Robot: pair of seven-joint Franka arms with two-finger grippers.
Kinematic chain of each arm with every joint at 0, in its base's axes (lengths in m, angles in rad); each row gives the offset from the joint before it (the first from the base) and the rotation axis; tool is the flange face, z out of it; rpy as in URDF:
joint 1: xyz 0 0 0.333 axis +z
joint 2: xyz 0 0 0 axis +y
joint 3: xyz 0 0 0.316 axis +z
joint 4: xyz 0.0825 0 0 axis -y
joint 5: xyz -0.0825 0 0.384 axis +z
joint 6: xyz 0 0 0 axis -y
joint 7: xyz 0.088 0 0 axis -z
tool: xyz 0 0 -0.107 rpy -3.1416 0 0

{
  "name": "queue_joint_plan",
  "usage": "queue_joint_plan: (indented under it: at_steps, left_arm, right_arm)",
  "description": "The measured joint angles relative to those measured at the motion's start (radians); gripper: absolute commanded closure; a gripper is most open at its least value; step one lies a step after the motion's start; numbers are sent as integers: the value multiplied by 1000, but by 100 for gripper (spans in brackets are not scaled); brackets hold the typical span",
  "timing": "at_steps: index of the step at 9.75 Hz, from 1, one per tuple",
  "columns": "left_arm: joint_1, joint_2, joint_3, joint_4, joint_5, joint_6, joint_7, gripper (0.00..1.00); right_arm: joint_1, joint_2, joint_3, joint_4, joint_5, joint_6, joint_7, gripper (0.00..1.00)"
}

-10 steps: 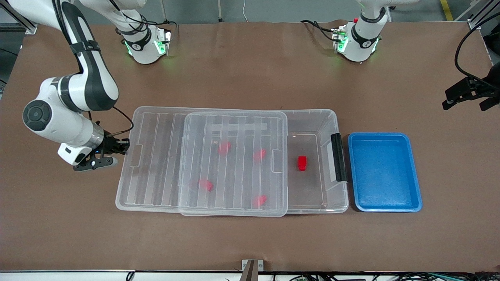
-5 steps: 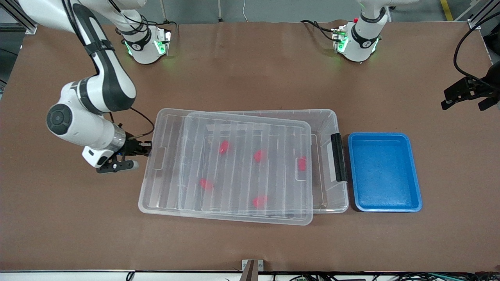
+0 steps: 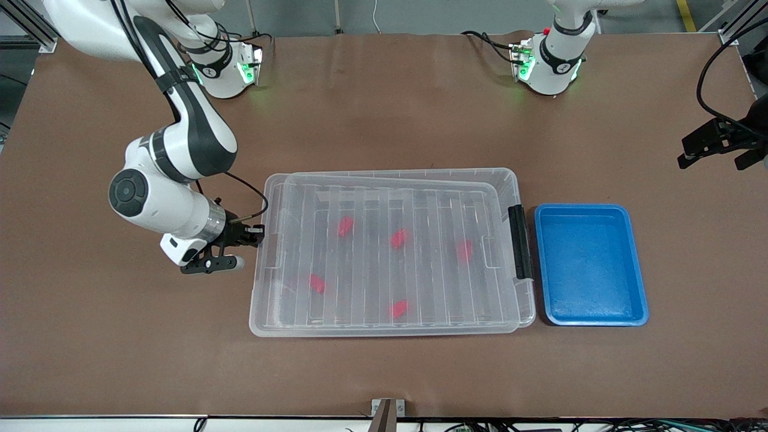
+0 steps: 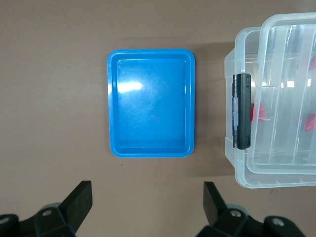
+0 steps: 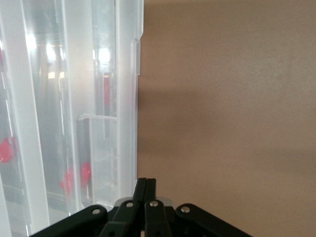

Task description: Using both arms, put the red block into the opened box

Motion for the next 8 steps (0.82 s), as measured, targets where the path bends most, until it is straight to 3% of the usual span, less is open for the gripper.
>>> queue_joint_plan:
  at_steps: [3,4,5,8]
  left_arm:
    - [0,0,0,0,0,0,0,1]
    - [0,0,0,0,0,0,0,1]
    - [0,0,0,0,0,0,0,1]
    - [0,0,0,1,0,0,0,1]
  right_arm:
    - [6,3,3,4,0,0,31,100]
    - [10,6,3,8,0,0,34,80]
    - [10,8,3,11,0,-2,34,1]
    - [-36,-33,-31,55,-58,-125,39,0]
